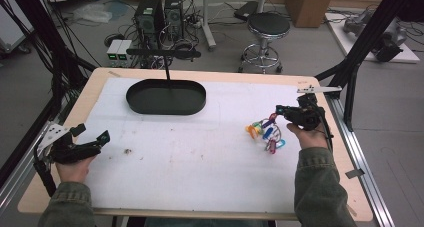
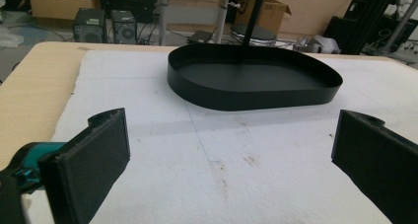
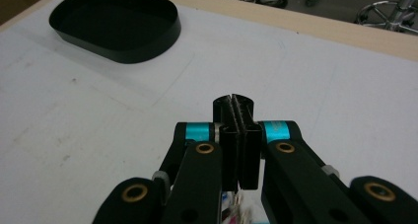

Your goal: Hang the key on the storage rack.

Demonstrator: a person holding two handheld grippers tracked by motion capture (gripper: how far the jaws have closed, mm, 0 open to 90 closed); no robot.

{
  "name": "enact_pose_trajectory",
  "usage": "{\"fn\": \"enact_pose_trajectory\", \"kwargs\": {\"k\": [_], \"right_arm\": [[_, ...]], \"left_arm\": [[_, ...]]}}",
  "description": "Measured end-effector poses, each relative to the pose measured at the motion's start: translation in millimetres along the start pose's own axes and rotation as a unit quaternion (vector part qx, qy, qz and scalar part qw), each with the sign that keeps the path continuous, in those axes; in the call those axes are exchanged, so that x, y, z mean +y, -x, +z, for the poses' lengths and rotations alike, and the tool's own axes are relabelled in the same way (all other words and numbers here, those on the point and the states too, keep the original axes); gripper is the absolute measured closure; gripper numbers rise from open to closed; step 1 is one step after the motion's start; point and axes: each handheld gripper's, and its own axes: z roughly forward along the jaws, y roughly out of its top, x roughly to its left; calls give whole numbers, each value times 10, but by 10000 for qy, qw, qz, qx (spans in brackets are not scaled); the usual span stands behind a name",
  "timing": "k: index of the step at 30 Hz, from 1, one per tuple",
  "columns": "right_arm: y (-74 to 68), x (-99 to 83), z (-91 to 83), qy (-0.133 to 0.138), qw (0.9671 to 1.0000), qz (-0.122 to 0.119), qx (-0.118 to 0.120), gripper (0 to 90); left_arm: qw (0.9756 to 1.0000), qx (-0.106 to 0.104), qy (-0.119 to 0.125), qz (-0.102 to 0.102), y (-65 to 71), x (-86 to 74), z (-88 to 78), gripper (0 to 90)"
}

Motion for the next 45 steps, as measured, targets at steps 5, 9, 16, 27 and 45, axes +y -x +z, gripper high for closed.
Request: {"fn": "enact_pose_trajectory", "kwargs": {"k": [5, 9, 16, 27, 45], "right_arm": [[-71, 148, 3, 100, 9999, -51, 96, 900], [-131, 288, 8, 196, 9996, -78, 213, 900], [-242, 512, 14, 291, 9988, -215, 331, 900], [-450, 870, 29, 404, 9968, -452, 524, 900], [-659, 1262, 120, 538, 9940, -587, 754, 900]], "left_arm": [[10000, -3, 1, -5, -1, -1, 1, 17], [10000, -4, -3, -5, -4, 0, 0, 17], [10000, 3, 15, -14, -10, -1, 1, 17], [10000, -6, 21, -19, -16, 0, 2, 17], [10000, -4, 56, -51, -21, 0, 3, 17]]}}
